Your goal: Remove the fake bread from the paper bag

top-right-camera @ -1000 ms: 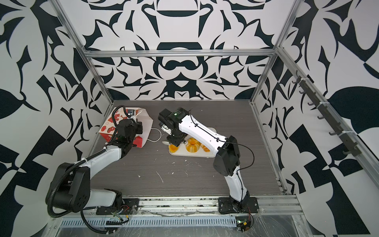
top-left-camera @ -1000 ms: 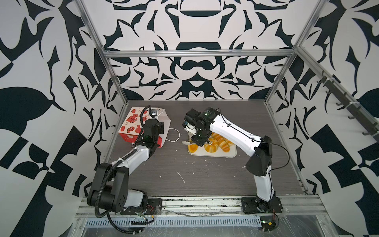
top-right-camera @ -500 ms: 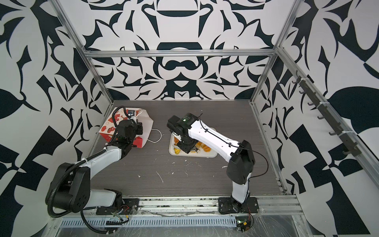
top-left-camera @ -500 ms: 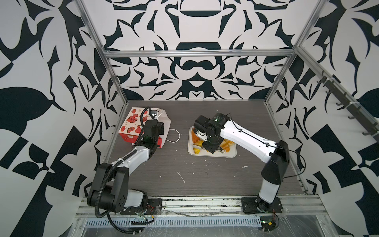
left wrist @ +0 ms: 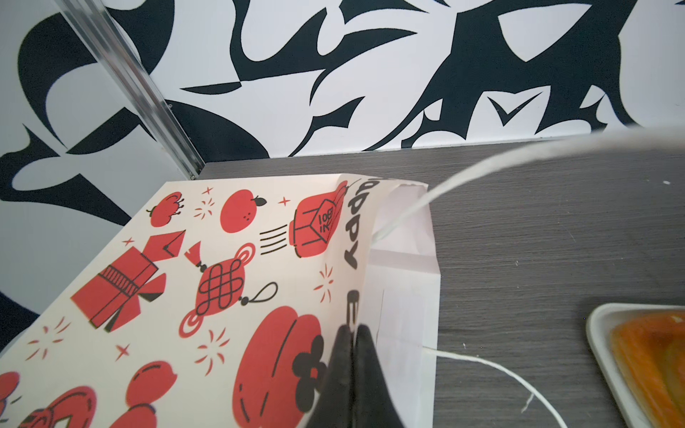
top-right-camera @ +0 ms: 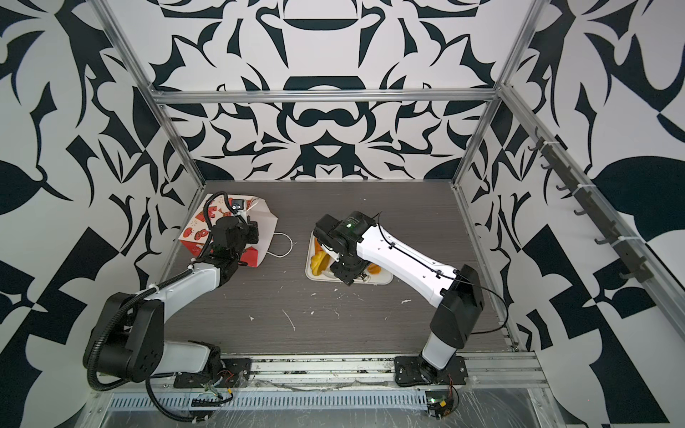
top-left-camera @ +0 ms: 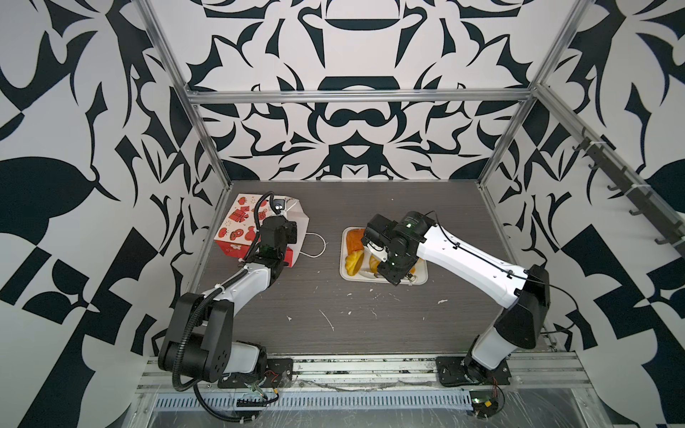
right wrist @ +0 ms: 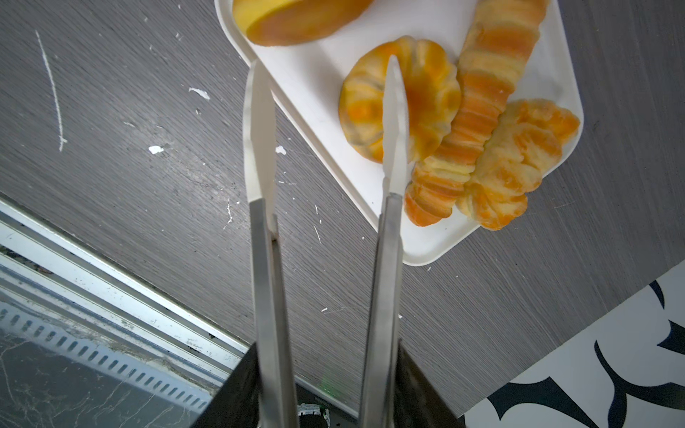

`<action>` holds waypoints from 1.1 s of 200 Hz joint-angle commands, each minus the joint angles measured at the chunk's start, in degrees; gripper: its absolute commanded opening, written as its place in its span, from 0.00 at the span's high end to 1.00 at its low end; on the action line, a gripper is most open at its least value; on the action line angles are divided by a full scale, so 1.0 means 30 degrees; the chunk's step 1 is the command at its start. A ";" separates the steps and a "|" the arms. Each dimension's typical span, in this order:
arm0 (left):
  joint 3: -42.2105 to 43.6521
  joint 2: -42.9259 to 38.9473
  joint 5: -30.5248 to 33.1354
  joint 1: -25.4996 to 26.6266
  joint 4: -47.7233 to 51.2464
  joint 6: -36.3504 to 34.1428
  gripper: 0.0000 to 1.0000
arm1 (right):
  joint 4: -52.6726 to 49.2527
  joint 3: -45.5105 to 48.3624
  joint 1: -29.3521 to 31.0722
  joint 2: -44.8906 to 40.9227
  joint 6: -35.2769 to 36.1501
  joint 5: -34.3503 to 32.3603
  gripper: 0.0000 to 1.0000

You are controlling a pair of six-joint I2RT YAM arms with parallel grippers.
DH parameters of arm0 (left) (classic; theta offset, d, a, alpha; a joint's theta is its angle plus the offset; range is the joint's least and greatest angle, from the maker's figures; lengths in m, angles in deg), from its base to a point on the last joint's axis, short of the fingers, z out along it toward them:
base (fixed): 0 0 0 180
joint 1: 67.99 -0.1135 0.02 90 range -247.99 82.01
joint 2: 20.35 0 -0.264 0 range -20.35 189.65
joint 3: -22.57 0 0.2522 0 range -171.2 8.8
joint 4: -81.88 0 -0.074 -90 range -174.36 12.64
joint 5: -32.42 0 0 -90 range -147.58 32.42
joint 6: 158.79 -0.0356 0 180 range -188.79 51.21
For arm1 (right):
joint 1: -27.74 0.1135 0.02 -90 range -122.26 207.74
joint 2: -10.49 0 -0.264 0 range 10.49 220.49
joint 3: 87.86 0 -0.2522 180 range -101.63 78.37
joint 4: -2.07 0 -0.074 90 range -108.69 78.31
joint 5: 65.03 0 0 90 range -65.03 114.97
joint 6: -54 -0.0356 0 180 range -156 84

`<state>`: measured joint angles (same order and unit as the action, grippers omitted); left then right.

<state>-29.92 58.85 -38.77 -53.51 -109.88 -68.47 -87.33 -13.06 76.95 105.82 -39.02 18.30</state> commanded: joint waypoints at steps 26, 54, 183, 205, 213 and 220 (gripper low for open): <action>-0.0133 0.0200 -0.0087 -0.0103 -0.0441 0.0275 1.00 | -0.0051 -0.1115 -0.0030 -0.0033 0.0152 -0.0766 0.46; -0.0174 0.0319 -0.0128 -0.0084 -0.0489 0.0275 1.00 | 0.0155 -0.2072 -0.0045 -0.0123 0.0135 -0.0578 0.46; -0.0096 0.0153 -0.0410 -0.0092 -0.0476 0.0363 1.00 | 0.5203 0.0466 -0.2671 -0.0726 0.2511 0.2548 0.45; -0.0082 0.0114 -0.0410 -0.0092 -0.0461 0.0363 1.00 | 0.6211 0.1139 -0.3006 -0.1056 0.2763 0.3609 0.45; -0.0074 0.0142 -0.0405 -0.0085 -0.0483 0.0348 1.00 | 0.6371 0.1309 -0.3084 -0.1095 0.2813 0.3871 0.45; -0.0094 0.0144 -0.0409 -0.0095 -0.0460 0.0360 1.00 | 0.6516 0.1452 -0.3226 -0.1143 0.2878 0.4215 0.46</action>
<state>-29.92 59.66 -39.47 -53.51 -109.88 -68.34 -72.16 -9.50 67.73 105.85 -32.18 25.90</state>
